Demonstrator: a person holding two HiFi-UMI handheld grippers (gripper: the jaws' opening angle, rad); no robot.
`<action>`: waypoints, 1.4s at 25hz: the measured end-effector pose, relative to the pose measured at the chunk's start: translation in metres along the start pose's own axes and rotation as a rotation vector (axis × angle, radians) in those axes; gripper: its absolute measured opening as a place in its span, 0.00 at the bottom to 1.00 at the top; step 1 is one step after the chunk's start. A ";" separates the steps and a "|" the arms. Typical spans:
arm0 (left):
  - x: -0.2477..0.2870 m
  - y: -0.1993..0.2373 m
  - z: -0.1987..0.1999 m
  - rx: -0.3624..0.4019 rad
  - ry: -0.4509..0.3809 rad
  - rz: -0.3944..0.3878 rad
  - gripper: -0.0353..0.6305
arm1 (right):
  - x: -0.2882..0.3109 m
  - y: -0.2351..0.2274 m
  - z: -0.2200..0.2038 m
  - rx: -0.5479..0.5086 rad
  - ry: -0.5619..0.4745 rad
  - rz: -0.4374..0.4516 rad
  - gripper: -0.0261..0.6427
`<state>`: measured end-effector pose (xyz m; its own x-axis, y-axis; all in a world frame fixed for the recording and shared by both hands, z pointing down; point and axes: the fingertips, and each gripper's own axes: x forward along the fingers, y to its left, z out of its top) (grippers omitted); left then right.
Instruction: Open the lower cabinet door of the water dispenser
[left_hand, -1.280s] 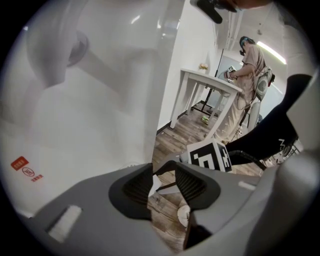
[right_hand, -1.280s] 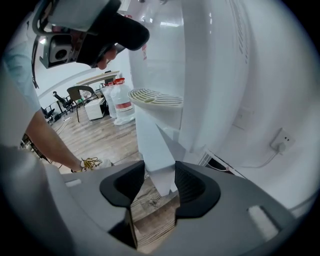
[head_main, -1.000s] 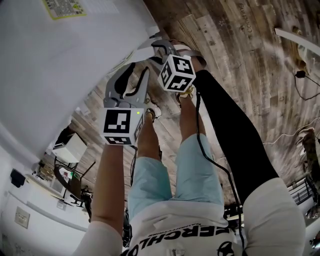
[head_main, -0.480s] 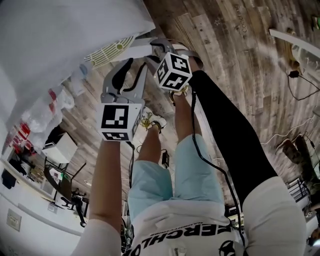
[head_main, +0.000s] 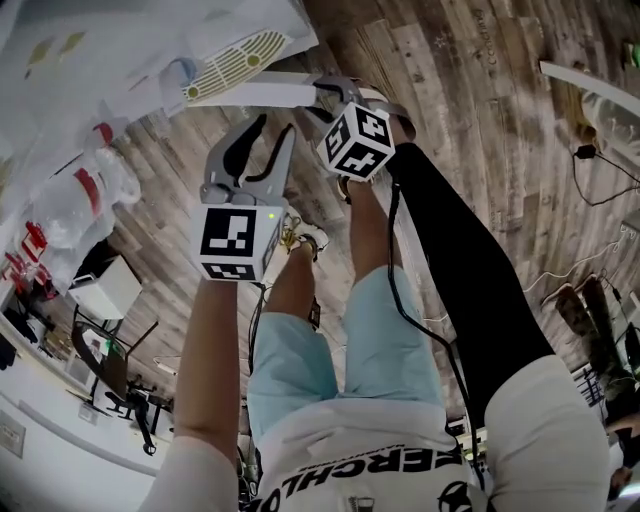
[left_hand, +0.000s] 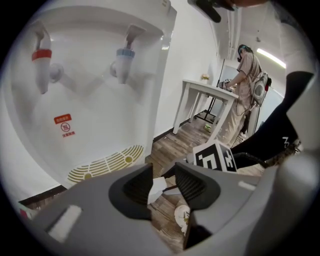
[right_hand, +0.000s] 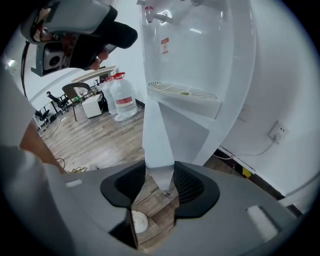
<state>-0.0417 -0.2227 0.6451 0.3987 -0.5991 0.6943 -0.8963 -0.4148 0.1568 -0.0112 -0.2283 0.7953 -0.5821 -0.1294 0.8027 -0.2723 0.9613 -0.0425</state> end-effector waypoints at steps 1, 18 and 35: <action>-0.003 -0.002 -0.003 -0.001 -0.001 -0.002 0.35 | 0.000 0.005 -0.002 -0.002 0.005 0.001 0.31; -0.060 0.009 -0.045 -0.027 -0.039 0.047 0.35 | 0.005 0.089 -0.006 -0.069 0.062 0.044 0.30; -0.116 0.050 -0.091 -0.096 -0.066 0.124 0.35 | 0.017 0.155 0.000 -0.103 0.117 0.085 0.30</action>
<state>-0.1506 -0.1116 0.6368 0.2933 -0.6866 0.6652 -0.9525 -0.2697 0.1416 -0.0630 -0.0814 0.8025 -0.5054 -0.0230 0.8626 -0.1422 0.9882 -0.0570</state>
